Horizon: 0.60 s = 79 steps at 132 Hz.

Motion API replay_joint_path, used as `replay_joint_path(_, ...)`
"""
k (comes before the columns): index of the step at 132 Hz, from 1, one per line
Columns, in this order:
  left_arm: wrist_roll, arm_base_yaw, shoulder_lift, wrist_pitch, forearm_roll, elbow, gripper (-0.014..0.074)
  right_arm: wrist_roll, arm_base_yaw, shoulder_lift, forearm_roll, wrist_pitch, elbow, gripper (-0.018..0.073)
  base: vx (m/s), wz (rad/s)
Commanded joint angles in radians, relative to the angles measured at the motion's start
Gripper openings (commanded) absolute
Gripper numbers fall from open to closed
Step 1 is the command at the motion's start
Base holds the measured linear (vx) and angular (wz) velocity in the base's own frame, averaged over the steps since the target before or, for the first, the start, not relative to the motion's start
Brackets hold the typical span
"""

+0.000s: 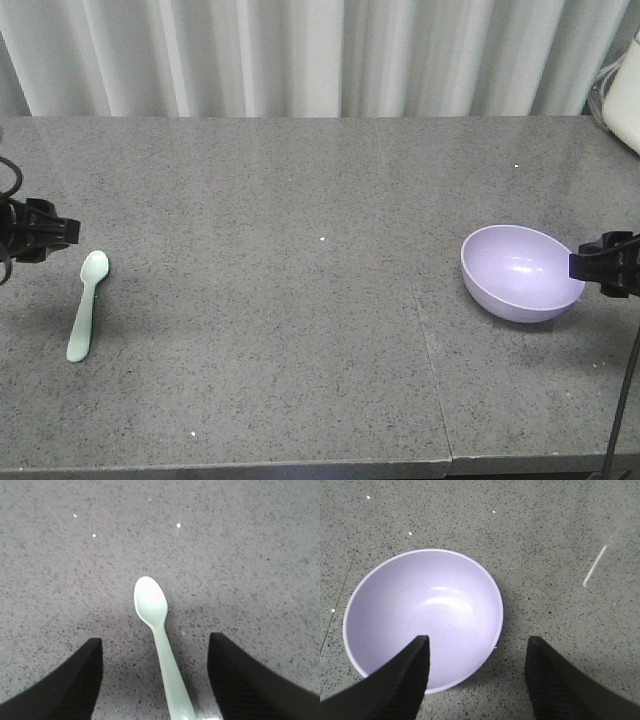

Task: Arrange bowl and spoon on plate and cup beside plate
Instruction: 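Lower the left gripper over the pale green spoon, right over bowl rim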

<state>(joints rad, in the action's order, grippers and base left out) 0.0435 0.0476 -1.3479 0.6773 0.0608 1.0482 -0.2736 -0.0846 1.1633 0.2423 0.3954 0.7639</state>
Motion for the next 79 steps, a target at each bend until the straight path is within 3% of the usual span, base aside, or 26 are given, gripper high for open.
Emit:
replay_joint_path(1,0.013,0.007,-0.019,0.045,0.022,0.093,0.0461,-0.012,-0.005,-0.013,-0.001,-0.043,0.053,0.0425,0.00,0.00)
replay_joint_path(54,0.005,0.007,-0.331,0.377,0.051,0.413,0.0460,-0.004,-0.005,0.107,0.003,0.124,0.197,0.0425,0.00,0.00)
replay_joint_path(79,-0.016,0.007,-0.427,0.418,0.047,0.439,0.0460,-0.005,-0.005,0.136,0.003,0.122,0.197,0.0425,0.00,0.00)
